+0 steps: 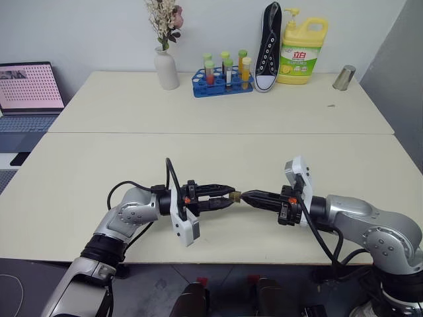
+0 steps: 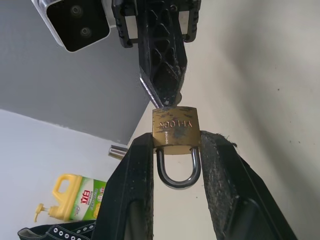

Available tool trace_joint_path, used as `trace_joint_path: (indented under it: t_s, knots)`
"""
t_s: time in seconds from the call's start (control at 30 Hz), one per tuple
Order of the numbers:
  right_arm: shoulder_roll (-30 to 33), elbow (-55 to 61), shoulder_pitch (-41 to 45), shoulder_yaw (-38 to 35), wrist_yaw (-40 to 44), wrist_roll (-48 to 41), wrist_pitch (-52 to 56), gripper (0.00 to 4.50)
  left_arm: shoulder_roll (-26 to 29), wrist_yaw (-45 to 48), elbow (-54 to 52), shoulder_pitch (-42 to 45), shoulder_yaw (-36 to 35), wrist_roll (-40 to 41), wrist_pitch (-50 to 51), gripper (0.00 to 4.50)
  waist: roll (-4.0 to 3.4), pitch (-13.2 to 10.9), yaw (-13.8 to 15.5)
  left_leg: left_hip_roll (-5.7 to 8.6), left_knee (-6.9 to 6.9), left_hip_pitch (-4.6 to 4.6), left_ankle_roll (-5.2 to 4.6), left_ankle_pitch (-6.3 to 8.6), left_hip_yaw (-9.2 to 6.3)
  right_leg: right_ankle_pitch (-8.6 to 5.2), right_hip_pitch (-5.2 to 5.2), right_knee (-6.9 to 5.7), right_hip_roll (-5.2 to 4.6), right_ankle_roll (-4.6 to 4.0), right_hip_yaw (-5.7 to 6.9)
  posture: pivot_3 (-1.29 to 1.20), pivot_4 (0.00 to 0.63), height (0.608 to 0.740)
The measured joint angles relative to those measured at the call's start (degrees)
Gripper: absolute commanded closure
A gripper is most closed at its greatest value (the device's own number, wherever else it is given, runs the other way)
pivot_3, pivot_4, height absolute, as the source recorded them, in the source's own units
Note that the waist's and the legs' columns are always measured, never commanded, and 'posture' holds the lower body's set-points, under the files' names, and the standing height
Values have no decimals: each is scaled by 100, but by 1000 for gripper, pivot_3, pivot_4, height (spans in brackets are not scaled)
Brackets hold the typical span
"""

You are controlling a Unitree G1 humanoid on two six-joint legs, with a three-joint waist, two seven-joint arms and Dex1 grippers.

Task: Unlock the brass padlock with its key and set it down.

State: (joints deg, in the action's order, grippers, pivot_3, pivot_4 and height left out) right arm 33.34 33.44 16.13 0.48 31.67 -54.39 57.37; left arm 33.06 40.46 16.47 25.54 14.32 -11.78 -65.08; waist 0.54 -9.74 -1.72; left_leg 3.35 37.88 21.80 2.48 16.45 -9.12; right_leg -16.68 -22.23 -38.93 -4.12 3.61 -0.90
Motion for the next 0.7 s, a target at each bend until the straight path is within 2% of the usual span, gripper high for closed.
trace_joint_path:
  t_s: [0.43, 0.7]
  knots:
    - [87, -185, 80, -209, -120, -560, 442, 4500, -1, -291, -42, 0, 58, -293, -47, 3541, 0, 0, 1, 0, 0, 0, 0, 0, 0, 0, 1, 0, 0, 0, 0, 0, 150, 740]
    - [59, -924, 286, -561, -1159, -2264, 1387, 4500, 13, -570, -35, 97, 106, -776, -215, 3541, 0, 0, 2, 0, -1, 1, 0, 0, 1, 0, 1, 0, 0, 0, -2, 0, 150, 740]
